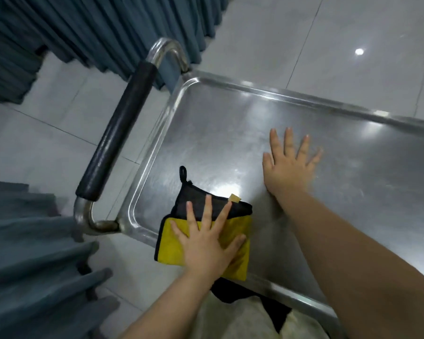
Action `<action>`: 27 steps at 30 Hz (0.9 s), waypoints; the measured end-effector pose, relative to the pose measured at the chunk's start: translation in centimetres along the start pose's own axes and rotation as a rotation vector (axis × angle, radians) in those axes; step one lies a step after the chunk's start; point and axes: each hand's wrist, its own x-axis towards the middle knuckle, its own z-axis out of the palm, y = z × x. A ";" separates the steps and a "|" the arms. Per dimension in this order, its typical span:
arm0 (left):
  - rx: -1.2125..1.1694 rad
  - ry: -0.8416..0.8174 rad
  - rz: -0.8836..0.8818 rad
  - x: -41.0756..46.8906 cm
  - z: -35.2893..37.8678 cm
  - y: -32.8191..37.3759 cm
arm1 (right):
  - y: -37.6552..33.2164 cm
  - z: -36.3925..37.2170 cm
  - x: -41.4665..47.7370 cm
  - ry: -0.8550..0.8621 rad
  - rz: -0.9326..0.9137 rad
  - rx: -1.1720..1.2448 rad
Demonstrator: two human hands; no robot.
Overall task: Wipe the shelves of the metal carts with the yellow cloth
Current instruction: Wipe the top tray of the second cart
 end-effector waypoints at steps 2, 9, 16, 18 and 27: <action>-0.035 -0.011 -0.087 1.3 -0.1 -2.6 | -0.3 0.6 -0.5 0.024 -0.001 -0.023; 0.013 0.050 -0.047 15.4 -5.0 -5.7 | -1.8 0.9 -0.4 0.025 0.030 -0.053; 0.053 0.059 0.199 32.2 -11.1 -0.9 | -2.4 0.4 1.6 0.004 0.080 -0.098; 0.058 0.088 0.208 31.0 -10.6 -1.0 | -2.4 0.3 1.8 0.005 0.087 -0.093; 0.082 -0.072 0.339 9.2 -4.1 -7.8 | -2.3 -0.1 1.3 0.001 0.082 -0.077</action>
